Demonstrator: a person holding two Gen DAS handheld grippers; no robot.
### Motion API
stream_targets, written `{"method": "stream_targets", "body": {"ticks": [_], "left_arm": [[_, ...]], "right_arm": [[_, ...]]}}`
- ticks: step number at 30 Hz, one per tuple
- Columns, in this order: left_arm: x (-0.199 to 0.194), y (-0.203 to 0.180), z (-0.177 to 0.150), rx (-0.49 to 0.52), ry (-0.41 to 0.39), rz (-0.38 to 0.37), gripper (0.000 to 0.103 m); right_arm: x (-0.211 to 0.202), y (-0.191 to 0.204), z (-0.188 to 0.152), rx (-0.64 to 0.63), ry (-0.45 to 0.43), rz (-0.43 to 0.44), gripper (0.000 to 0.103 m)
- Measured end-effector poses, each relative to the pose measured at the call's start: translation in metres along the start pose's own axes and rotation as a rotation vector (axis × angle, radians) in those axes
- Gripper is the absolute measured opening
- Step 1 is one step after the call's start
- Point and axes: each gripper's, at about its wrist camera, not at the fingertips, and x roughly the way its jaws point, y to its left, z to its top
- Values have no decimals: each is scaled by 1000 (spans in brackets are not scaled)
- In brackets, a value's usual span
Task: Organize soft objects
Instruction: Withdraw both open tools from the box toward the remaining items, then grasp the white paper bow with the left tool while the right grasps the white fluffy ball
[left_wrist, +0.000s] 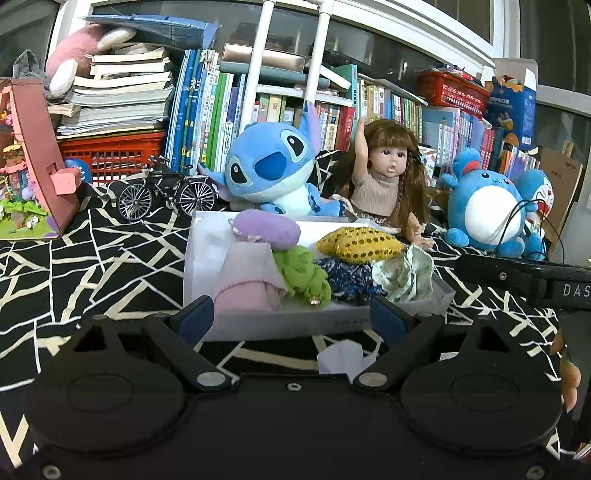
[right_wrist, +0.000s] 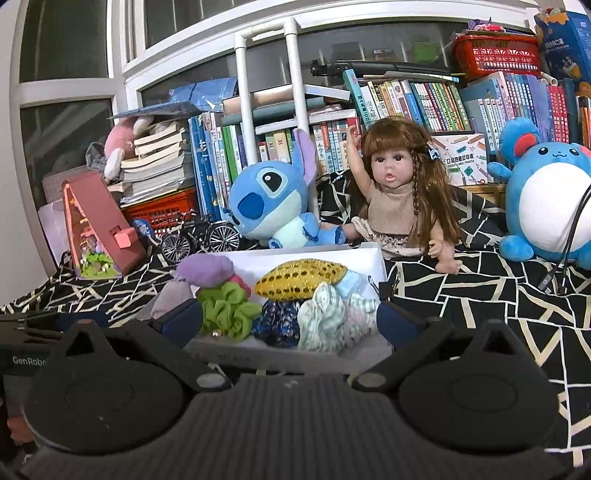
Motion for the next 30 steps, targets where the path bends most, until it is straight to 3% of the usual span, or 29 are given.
{"method": "stream_targets", "body": {"ticks": [30], "left_arm": [[-6, -9, -45, 35, 65, 9, 92]], "right_arm": [[-14, -5, -42, 8, 75, -17, 103]]}}
